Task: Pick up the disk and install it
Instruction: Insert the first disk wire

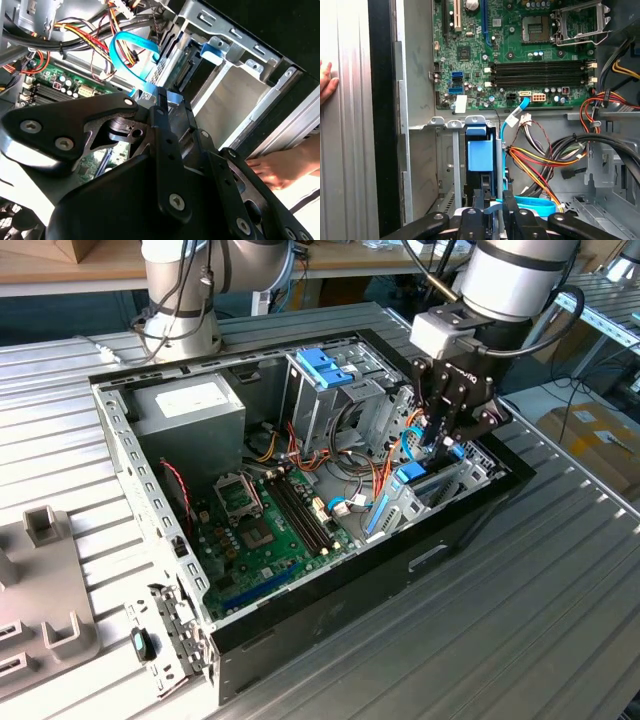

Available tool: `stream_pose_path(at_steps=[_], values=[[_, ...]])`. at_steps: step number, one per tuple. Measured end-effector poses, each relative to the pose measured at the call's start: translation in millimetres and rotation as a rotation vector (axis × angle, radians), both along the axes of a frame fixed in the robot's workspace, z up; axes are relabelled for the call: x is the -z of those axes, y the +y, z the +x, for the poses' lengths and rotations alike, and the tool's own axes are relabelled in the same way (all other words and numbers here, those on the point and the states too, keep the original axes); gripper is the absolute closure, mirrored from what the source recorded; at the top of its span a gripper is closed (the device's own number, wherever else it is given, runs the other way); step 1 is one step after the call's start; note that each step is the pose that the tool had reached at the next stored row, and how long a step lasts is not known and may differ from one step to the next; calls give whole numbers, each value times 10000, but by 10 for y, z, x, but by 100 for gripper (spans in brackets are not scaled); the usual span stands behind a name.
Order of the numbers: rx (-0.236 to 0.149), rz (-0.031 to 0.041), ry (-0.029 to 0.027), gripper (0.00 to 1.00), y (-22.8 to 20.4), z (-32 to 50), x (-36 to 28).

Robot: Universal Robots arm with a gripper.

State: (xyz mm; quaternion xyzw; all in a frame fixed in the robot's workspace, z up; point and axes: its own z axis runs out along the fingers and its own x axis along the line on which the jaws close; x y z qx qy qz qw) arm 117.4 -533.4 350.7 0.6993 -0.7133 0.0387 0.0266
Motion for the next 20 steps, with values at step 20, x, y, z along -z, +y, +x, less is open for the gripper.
stream_pose_path(at_steps=[20], values=[[1,-277,287,71,29,127,3]])
